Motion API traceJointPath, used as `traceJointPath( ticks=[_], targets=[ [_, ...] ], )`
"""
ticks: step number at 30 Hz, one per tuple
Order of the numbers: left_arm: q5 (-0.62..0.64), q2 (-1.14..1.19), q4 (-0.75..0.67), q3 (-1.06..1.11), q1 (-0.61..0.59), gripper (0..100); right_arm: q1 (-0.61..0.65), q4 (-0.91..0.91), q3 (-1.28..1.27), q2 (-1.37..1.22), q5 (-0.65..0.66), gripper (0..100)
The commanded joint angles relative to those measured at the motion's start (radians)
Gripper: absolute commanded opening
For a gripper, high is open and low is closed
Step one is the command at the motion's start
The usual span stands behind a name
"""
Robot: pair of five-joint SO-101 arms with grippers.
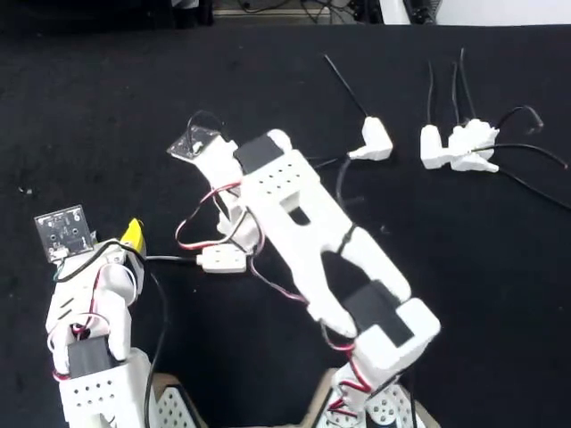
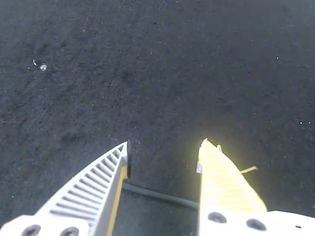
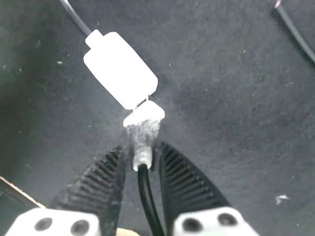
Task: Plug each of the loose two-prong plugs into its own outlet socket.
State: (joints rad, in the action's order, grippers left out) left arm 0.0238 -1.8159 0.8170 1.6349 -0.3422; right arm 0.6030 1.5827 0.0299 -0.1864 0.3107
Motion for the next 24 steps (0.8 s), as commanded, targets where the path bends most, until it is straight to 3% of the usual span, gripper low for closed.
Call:
traceJointPath(
  ticks=[1,24],
  targets=[
    [0.009,-0.006,-0.018,-0.016,-0.010,23,-0.017,0.012,0.064,-0.015,0.003,1.0],
    [0.006,-0.006,-0.018,-0.016,-0.012,23,0.017,-0.074,0.035,-0.028,0.012,1.0]
  ],
)
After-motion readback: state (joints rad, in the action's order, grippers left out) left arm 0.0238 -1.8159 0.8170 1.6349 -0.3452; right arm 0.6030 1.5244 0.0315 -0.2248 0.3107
